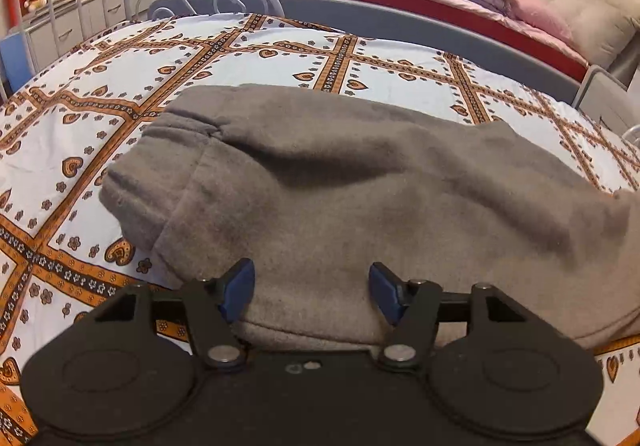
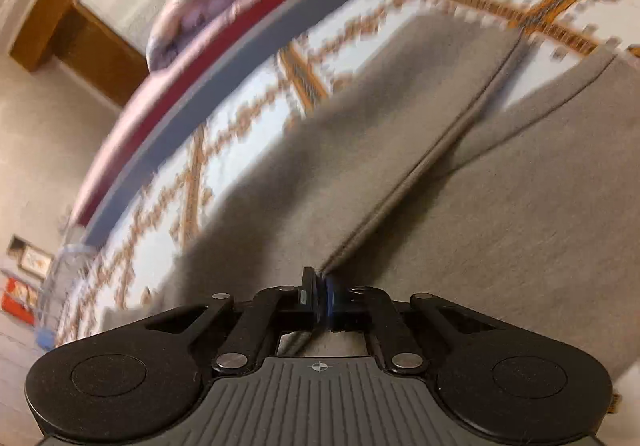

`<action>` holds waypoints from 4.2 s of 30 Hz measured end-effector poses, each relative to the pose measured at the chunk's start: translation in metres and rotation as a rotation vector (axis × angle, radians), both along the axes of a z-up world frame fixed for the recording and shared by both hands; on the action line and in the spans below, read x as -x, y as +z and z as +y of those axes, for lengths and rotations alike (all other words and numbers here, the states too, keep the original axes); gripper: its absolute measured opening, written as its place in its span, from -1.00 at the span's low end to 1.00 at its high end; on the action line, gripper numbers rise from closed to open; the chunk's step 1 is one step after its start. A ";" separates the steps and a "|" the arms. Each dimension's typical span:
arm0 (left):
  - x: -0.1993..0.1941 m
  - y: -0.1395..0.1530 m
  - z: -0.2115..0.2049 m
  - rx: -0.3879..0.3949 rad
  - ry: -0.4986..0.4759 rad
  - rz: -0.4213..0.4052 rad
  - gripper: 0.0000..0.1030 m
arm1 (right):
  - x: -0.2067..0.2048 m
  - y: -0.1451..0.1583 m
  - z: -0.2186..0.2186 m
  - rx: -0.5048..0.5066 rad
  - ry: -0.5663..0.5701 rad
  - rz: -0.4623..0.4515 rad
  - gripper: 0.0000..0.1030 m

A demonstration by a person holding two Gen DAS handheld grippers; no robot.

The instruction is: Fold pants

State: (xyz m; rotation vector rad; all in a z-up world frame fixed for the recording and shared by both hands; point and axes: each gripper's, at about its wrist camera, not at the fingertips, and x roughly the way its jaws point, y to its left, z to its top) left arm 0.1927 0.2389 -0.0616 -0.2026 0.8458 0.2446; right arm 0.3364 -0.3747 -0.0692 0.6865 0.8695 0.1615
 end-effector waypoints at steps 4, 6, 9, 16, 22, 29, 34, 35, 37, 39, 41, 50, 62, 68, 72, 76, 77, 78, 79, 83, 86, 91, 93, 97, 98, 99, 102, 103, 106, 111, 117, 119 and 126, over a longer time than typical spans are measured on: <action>0.003 0.001 0.006 0.038 -0.002 -0.012 0.07 | 0.051 0.053 -0.006 0.048 0.028 -0.145 -0.91; 0.004 0.001 0.006 0.040 -0.007 -0.011 0.07 | 0.069 0.054 -0.006 0.117 0.039 -0.106 -0.91; 0.005 0.002 0.007 0.043 -0.010 -0.014 0.07 | 0.060 0.013 -0.005 0.160 0.073 0.088 -0.90; 0.009 0.002 0.011 0.073 -0.013 -0.026 0.08 | 0.065 0.015 -0.068 0.010 -0.124 0.002 -0.19; 0.007 0.001 0.005 0.030 -0.031 -0.013 0.09 | 0.031 -0.009 -0.103 -0.087 -0.209 0.038 -0.19; 0.006 -0.001 -0.002 -0.015 -0.061 -0.001 0.20 | 0.011 0.007 -0.101 0.058 -0.173 0.014 -0.90; 0.008 -0.001 0.002 -0.001 -0.073 -0.006 0.20 | 0.062 0.053 -0.110 0.124 -0.176 -0.084 -0.90; 0.008 -0.001 0.002 0.000 -0.075 -0.006 0.20 | 0.073 0.051 -0.116 0.136 -0.185 -0.051 -0.90; 0.007 -0.001 0.002 -0.001 -0.079 -0.003 0.20 | 0.081 0.034 -0.126 0.139 -0.177 0.022 -0.89; 0.007 0.000 0.001 0.001 -0.071 -0.004 0.20 | 0.075 0.008 -0.142 0.056 -0.189 0.128 -0.88; 0.007 0.001 0.000 0.003 -0.062 -0.003 0.21 | 0.076 -0.005 -0.155 -0.010 -0.237 0.156 -0.77; 0.007 0.000 0.000 -0.009 -0.074 0.001 0.21 | 0.077 0.001 -0.158 0.019 -0.273 0.122 -0.90; 0.008 0.001 0.000 -0.004 -0.071 0.002 0.23 | 0.109 0.016 -0.187 -0.069 -0.355 0.050 -0.95; 0.014 0.006 0.006 0.011 -0.037 -0.032 0.22 | 0.097 0.003 -0.189 -0.094 -0.352 0.107 -0.91; 0.018 0.007 0.014 0.031 -0.029 -0.043 0.22 | 0.089 -0.005 -0.189 -0.117 -0.379 0.100 -0.15; 0.018 0.006 0.013 0.022 -0.042 -0.035 0.22 | 0.085 -0.007 -0.187 -0.145 -0.390 0.110 -0.08; 0.018 0.005 0.012 0.018 -0.044 -0.032 0.22 | 0.081 -0.008 -0.185 -0.145 -0.379 0.113 -0.08; 0.018 0.005 0.012 0.015 -0.045 -0.030 0.23 | 0.078 -0.009 -0.183 -0.141 -0.362 0.115 -0.09; 0.017 0.005 0.011 0.013 -0.046 -0.028 0.23 | 0.075 -0.009 -0.180 -0.130 -0.349 0.118 -0.51; 0.018 0.005 0.012 0.015 -0.046 -0.028 0.23 | 0.087 0.010 -0.177 -0.109 -0.344 0.051 -0.92; 0.018 0.004 0.014 0.020 -0.055 -0.028 0.23 | 0.107 0.025 -0.175 -0.104 -0.325 -0.002 -0.92; 0.018 0.004 0.012 0.015 -0.049 -0.025 0.23 | 0.098 -0.015 -0.189 -0.155 -0.349 0.179 -0.89; 0.017 0.004 0.012 0.016 -0.051 -0.023 0.24 | 0.107 -0.003 -0.193 -0.140 -0.365 0.140 -0.45; 0.016 0.003 0.011 0.011 -0.056 -0.020 0.27 | 0.115 0.002 -0.202 -0.137 -0.390 0.116 0.11; 0.016 0.003 0.011 0.008 -0.057 -0.019 0.29 | 0.113 -0.003 -0.203 -0.147 -0.396 0.135 0.10; 0.016 0.003 0.010 0.006 -0.057 -0.018 0.30 | 0.112 -0.006 -0.205 -0.154 -0.396 0.145 0.10; 0.015 0.003 0.009 0.002 -0.059 -0.016 0.33 | 0.101 -0.010 -0.202 -0.138 -0.375 0.143 0.10; 0.015 0.003 0.009 0.001 -0.060 -0.016 0.34 | 0.099 -0.011 -0.202 -0.129 -0.370 0.147 0.10; 0.014 0.002 0.008 -0.005 -0.066 -0.012 0.37 | 0.093 -0.015 -0.199 -0.111 -0.364 0.145 0.10; 0.014 0.001 0.004 -0.033 -0.079 -0.001 0.38 | 0.081 -0.006 -0.190 0.008 -0.323 0.105 -0.71; 0.015 -0.001 0.004 -0.038 -0.100 -0.004 0.38 | 0.100 0.054 -0.173 0.105 -0.292 -0.191 -0.72; 0.014 -0.001 0.004 -0.040 -0.102 -0.002 0.39 | 0.085 0.029 -0.176 0.128 -0.302 -0.069 -0.72; 0.021 0.019 0.012 -0.076 -0.031 -0.092 0.23 | 0.082 0.030 -0.164 0.245 -0.310 0.013 -0.56</action>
